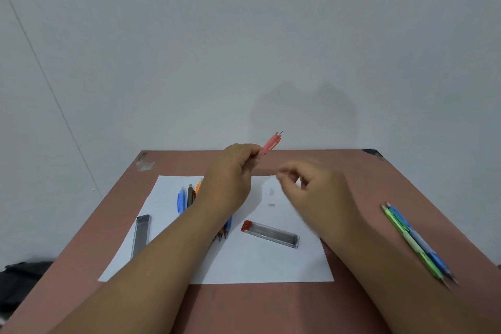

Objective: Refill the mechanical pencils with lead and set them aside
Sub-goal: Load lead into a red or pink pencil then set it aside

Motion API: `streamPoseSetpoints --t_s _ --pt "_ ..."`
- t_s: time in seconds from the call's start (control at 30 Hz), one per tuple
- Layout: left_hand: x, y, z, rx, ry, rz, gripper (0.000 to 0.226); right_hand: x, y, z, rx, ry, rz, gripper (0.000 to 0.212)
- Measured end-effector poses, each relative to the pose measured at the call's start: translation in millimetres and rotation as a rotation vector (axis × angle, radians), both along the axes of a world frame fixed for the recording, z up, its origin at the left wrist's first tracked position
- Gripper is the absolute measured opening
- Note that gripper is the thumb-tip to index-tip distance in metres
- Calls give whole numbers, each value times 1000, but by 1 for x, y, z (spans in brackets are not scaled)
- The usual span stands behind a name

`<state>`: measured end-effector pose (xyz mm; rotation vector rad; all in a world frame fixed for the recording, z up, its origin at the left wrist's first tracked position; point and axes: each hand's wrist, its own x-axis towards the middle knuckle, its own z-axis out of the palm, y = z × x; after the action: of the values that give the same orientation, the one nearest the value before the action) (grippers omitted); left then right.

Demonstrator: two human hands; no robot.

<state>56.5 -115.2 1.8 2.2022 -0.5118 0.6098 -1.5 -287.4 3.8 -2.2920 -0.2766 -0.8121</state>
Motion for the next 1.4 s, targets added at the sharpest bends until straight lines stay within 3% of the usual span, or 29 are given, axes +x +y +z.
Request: streamPoseSetpoints --t_s 0.1,0.3,0.57,0.77,0.93,1.13,1.27,1.33,1.4 --pt "2 0 -3 20 -16 -9 24 -6 0 8 246 -190 4 12" --pt "0 -3 0 86 -15 -13 30 -9 2 12 328 -268 9 20" --pt "-4 -5 4 129 -32 -47 29 -5 2 8 287 -264 -24 4" --pt "-5 -3 5 124 -43 -62 32 -4 0 10 194 -348 -31 5" --pt "-5 -3 2 83 -51 -69 32 -3 0 8 254 -363 -44 12" --pt "-4 -2 0 58 -35 -57 32 -3 0 9 136 -376 -20 21" --pt "-4 -2 -1 27 -9 -53 28 -5 0 8 195 -272 -37 19" --pt "-4 -2 0 26 -4 -44 19 -4 -1 6 135 -55 -49 13" --pt "-4 -2 2 10 8 -35 11 -1 -2 3 -83 243 -35 8"
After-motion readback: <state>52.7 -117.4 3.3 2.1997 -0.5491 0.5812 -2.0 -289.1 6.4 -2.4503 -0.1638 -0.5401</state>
